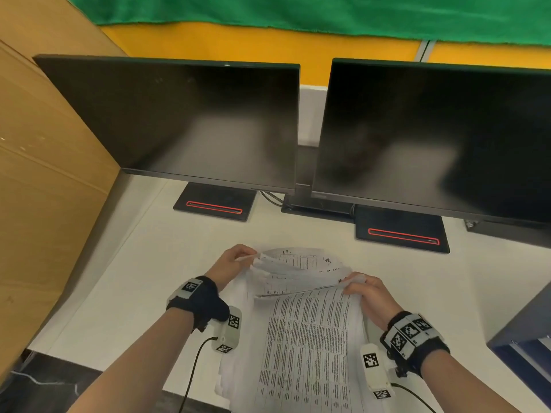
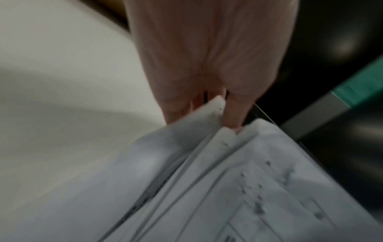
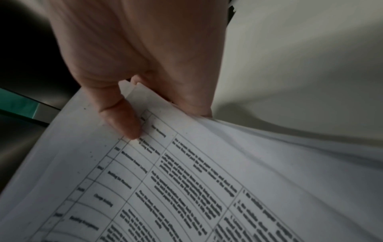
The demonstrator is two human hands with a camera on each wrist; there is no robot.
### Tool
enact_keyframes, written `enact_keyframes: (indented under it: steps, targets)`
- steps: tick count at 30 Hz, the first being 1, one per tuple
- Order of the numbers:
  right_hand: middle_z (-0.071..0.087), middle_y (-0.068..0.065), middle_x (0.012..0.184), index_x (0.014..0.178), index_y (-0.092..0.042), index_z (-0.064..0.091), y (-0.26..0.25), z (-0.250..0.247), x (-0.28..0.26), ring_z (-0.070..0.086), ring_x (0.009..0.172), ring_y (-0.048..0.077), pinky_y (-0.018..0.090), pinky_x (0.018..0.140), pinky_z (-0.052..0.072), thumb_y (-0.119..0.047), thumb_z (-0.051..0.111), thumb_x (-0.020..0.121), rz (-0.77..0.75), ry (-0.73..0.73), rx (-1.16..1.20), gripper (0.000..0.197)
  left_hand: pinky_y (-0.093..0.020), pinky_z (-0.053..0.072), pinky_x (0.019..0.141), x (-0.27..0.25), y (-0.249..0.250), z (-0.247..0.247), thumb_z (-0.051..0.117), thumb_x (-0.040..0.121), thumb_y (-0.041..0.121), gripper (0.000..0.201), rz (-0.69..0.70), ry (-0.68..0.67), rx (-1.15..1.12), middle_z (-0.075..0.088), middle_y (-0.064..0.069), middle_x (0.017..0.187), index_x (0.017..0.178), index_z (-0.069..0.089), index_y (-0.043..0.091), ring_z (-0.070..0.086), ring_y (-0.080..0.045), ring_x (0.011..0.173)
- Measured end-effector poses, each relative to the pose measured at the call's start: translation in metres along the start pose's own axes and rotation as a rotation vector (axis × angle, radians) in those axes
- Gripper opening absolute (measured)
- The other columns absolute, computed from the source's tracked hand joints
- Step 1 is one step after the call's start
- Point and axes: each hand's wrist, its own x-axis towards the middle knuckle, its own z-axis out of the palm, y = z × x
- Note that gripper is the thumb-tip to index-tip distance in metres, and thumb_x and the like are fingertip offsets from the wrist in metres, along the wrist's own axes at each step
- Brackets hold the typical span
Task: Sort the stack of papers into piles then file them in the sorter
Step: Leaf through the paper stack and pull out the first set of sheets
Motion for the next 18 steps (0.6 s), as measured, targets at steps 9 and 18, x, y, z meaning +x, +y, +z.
enact_keyframes:
  steps: [9, 18]
  targets:
    - [0.061, 0.012, 0.111, 0.066, -0.015, 0.075, 0.011, -0.002, 0.005, 0.054, 0.113, 0.032, 0.047, 0.104, 0.038, 0.010, 0.062, 0.073, -0.026, 0.064, -0.028, 0.029, -0.039, 0.032, 0.086, -0.009, 0.005, 0.011, 0.064, 0.076, 0.029, 0.031, -0.120, -0.303, -0.335, 0.048, -0.015, 0.100, 0.094, 0.053, 0.006, 0.045, -0.027, 0.097]
    - [0.072, 0.008, 0.093, 0.070, -0.011, 0.076, 0.004, 0.005, 0.000, 0.060, 0.106, 0.032, 0.043, 0.101, 0.042, 0.009, 0.064, 0.073, -0.044, 0.038, -0.060, 0.024, -0.030, 0.050, 0.082, -0.012, 0.026, 0.024, 0.050, 0.089, 0.028, 0.026, -0.196, -0.419, -0.312, 0.070, -0.009, 0.105, 0.097, 0.070, 0.012, 0.066, -0.022, 0.094]
